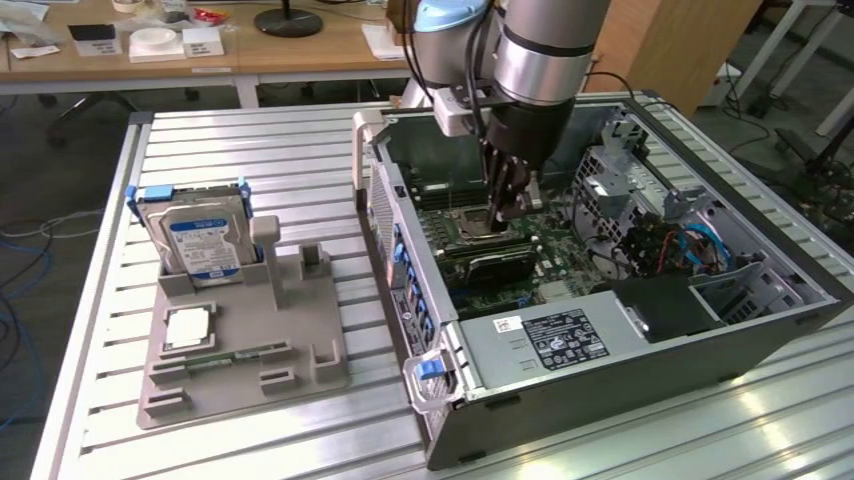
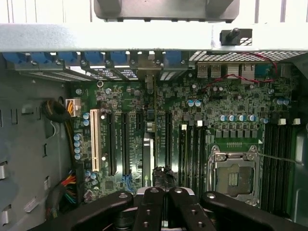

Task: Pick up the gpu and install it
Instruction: 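Press down on the gpu until it lock into place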

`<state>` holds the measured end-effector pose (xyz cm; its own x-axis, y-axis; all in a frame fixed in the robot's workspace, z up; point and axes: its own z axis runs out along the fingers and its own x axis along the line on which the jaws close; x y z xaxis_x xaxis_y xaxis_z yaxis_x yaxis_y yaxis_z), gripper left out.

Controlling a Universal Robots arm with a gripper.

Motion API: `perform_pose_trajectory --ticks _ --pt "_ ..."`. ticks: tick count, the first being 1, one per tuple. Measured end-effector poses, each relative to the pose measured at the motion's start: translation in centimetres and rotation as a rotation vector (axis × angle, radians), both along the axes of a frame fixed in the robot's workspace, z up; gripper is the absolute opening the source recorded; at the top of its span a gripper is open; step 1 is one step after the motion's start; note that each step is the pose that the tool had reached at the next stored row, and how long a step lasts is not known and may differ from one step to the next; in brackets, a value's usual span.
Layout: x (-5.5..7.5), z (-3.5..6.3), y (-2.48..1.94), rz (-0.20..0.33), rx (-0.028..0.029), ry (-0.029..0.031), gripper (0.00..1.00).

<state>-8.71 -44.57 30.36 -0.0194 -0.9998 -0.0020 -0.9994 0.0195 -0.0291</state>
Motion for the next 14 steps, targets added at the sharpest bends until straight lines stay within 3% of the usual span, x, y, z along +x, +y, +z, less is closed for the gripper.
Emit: perform_pose_trajectory --ticks 14 --pt "-0.01 -0.73 -0.47 0.0 0.0001 0.0 0.11"
